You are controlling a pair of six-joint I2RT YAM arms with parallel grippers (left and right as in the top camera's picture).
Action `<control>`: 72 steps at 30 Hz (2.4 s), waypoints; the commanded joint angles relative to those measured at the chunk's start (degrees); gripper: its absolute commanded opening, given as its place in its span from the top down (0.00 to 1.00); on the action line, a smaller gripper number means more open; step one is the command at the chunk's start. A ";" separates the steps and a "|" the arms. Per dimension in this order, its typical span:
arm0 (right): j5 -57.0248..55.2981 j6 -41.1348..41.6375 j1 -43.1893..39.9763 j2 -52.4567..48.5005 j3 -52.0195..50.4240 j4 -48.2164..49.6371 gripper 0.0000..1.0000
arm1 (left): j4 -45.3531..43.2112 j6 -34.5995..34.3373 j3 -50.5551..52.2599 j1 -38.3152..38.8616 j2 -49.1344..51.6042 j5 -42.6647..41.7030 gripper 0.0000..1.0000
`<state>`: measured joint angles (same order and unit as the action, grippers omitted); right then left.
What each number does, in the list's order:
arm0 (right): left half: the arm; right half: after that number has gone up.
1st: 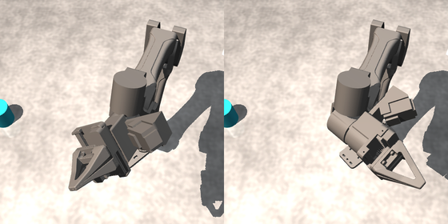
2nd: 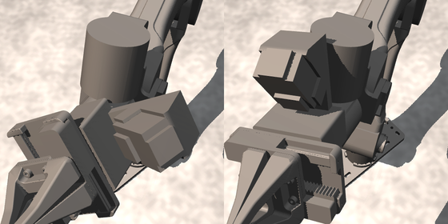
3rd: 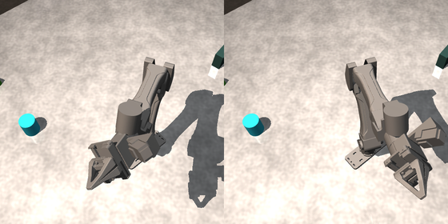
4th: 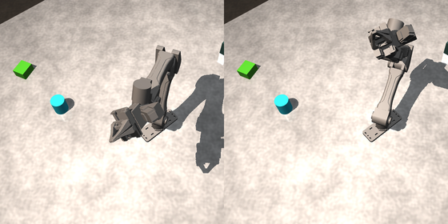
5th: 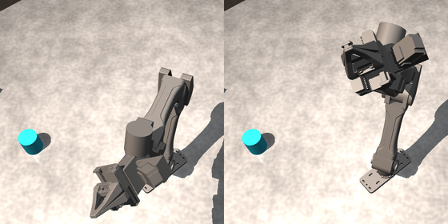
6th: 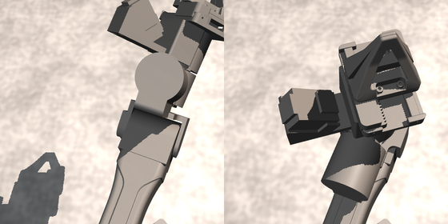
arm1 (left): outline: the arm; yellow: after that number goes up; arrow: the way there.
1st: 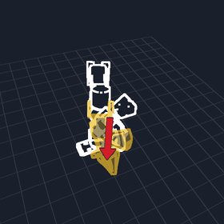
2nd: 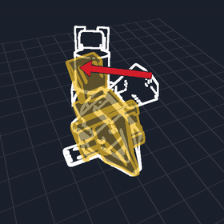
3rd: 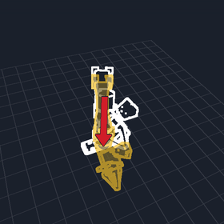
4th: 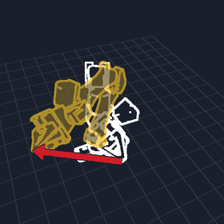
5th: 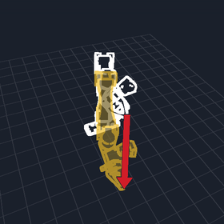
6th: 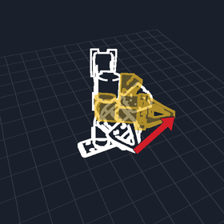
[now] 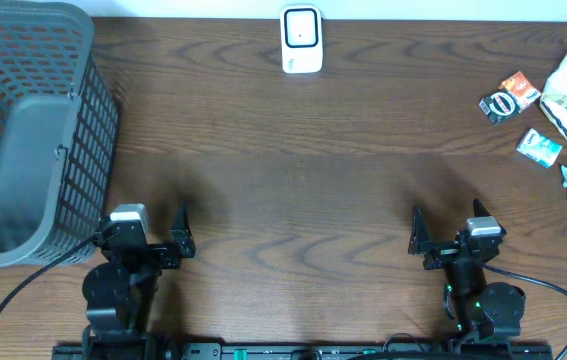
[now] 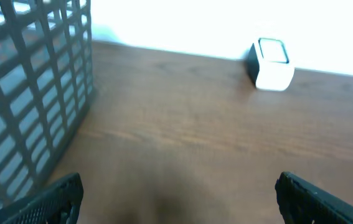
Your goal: Scan the item barcode
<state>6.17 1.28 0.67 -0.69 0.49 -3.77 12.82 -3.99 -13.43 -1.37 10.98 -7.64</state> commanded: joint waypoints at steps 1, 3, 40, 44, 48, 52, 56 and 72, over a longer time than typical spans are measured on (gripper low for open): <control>-0.17 0.35 0.50 0.39 -0.17 -0.13 0.01 | -5.81 1.16 3.37 0.22 -3.37 -0.79 0.02; -0.17 0.35 0.50 0.39 -0.17 -0.13 0.01 | -10.80 1.16 6.08 0.22 -5.33 -0.76 0.02; -0.17 0.35 0.50 0.39 -0.17 -0.13 0.01 | -8.87 1.20 13.22 -1.84 -10.91 3.41 0.02; -0.17 0.35 0.50 0.39 -0.17 -0.13 0.01 | -8.59 1.22 13.22 -1.86 -10.91 5.75 0.02; -0.17 0.35 0.50 0.39 -0.17 -0.13 0.01 | -8.57 1.20 13.22 -1.84 -10.91 5.57 0.02; -0.17 0.35 0.50 0.39 -0.17 -0.13 0.01 | -8.57 1.22 13.22 -1.84 -10.91 5.53 0.03; -0.17 0.35 0.50 0.39 -0.17 -0.13 0.01 | -8.59 1.18 13.22 -1.84 -10.91 5.51 0.02; -0.17 0.35 0.50 0.39 -0.17 -0.13 0.01 | -8.68 3.26 13.22 -1.84 -10.91 5.75 0.03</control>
<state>6.15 1.28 0.67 -0.69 0.47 -3.73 1.65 -3.40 -1.02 -2.96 0.62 -3.05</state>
